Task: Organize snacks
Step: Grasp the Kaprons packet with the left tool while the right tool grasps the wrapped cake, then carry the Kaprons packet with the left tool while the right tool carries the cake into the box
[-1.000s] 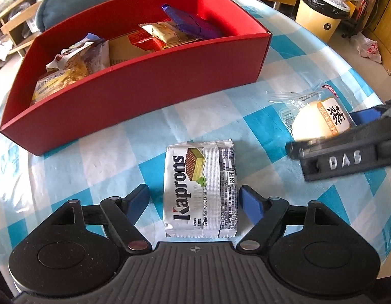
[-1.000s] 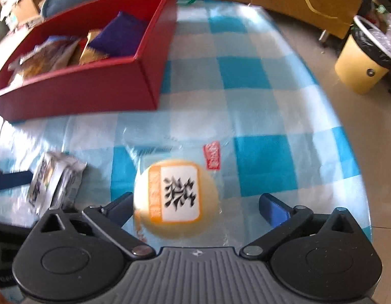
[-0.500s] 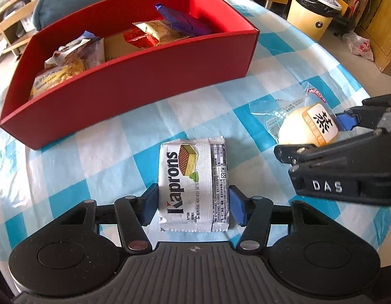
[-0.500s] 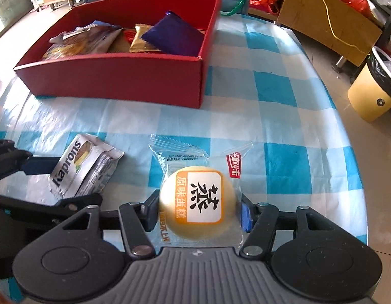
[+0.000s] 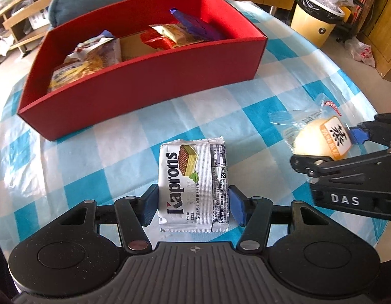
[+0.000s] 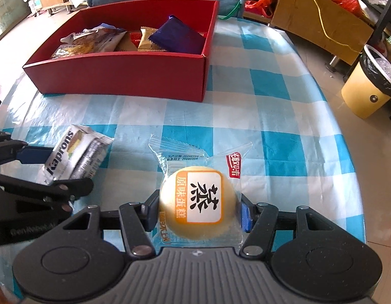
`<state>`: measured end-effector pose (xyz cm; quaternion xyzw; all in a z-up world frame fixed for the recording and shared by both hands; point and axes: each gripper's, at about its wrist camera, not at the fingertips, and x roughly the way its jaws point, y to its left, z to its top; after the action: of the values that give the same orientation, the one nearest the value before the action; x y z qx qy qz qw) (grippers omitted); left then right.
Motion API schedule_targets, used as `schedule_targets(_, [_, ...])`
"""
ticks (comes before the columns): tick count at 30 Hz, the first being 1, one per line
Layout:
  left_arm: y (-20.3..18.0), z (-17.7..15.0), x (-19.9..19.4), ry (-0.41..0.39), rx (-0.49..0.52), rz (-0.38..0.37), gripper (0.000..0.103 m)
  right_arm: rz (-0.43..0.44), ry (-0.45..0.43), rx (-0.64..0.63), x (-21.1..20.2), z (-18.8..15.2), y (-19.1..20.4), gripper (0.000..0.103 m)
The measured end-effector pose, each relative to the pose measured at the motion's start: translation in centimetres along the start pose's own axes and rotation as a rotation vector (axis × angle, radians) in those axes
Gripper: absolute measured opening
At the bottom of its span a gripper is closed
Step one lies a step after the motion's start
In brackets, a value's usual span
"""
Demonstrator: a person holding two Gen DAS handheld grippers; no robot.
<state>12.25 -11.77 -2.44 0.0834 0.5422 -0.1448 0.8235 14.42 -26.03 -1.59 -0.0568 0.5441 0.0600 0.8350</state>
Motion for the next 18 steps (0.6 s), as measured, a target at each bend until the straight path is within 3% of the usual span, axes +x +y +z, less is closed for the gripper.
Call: schedule_targets(18, [3.1,0.5,-2.3,-0.077,-0.098,0.041,0.065,0.002,-0.099,-0.006,-2.7,1.6,1.1,0.054])
